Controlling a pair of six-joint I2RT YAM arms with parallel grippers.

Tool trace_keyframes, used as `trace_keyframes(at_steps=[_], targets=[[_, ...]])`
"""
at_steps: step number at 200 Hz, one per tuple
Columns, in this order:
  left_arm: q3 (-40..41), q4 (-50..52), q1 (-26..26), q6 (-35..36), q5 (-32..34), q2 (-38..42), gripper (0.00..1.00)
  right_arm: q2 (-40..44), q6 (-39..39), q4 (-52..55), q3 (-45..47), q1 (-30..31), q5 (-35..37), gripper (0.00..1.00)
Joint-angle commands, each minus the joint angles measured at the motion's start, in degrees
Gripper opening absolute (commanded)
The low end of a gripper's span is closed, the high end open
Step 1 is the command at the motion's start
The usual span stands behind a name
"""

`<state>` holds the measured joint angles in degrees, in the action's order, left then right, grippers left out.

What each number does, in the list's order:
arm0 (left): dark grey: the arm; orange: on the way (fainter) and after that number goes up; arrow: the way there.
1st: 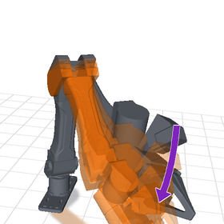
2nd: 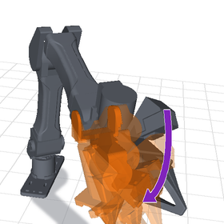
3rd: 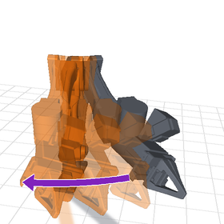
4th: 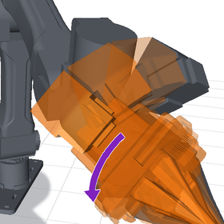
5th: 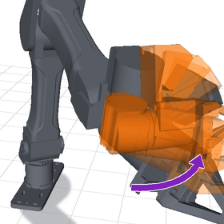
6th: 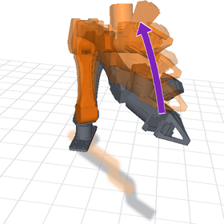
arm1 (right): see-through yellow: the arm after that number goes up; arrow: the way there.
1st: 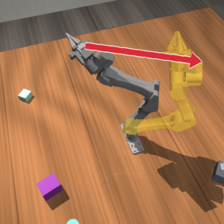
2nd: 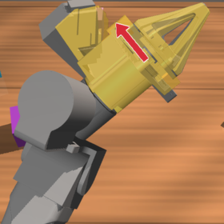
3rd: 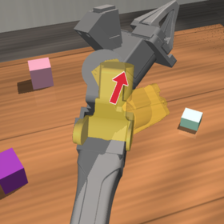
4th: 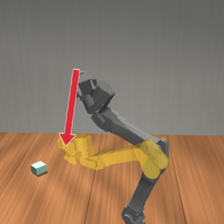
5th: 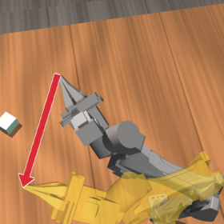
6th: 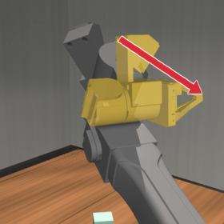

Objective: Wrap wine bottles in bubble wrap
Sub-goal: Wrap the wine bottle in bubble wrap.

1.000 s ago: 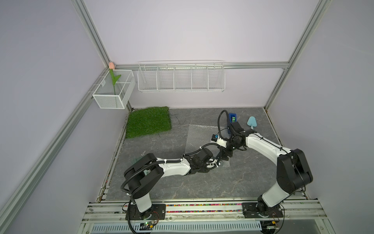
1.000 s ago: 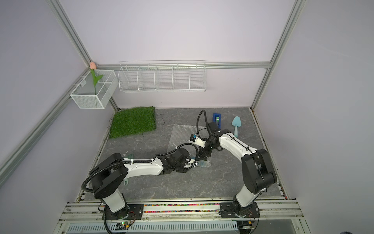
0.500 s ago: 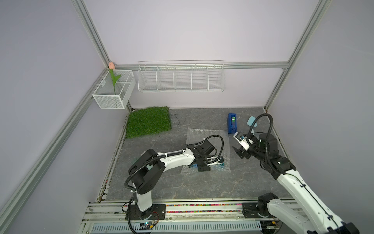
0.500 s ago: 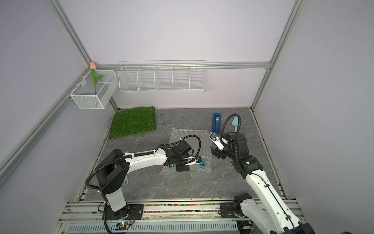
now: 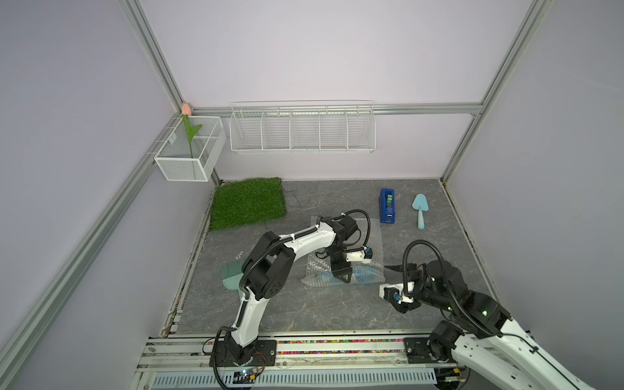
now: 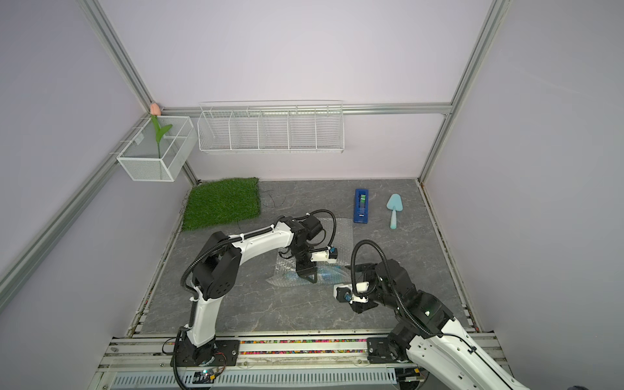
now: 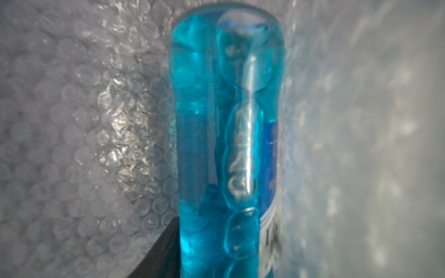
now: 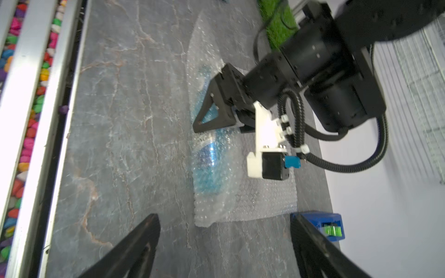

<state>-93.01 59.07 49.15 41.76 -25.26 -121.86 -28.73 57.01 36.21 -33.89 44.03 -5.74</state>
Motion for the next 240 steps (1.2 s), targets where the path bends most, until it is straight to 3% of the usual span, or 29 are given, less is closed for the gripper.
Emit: trace_keyframes(at_steps=[1, 20, 56, 98, 178, 240], targets=[[-0.67, 10.89, 0.83, 2.65, -2.2, -4.82, 0.0, -2.56, 3.97, -0.32, 2.2, 5.84, 4.26, 0.88], [-2.16, 11.87, 0.75, 3.45, -2.09, -5.35, 0.0, -8.61, 3.82, -5.18, 3.92, 9.14, 7.66, 0.88], [-5.76, 15.15, 0.51, 4.51, -2.18, -8.68, 0.0, -18.14, 3.29, -23.14, 8.02, 9.91, 12.27, 0.88], [-8.66, 17.07, 0.03, 5.66, -3.31, -12.22, 0.0, -27.52, 3.02, -31.03, 7.97, 8.84, 12.51, 0.88], [-11.72, 18.01, -0.66, 6.3, -2.1, -14.54, 0.0, -35.93, 2.08, -33.04, 6.26, 2.37, 7.54, 0.88], [-12.79, 18.24, -0.63, 6.14, -1.29, -15.06, 0.0, -44.19, 1.96, -31.72, 2.79, 0.84, 4.12, 0.88]])
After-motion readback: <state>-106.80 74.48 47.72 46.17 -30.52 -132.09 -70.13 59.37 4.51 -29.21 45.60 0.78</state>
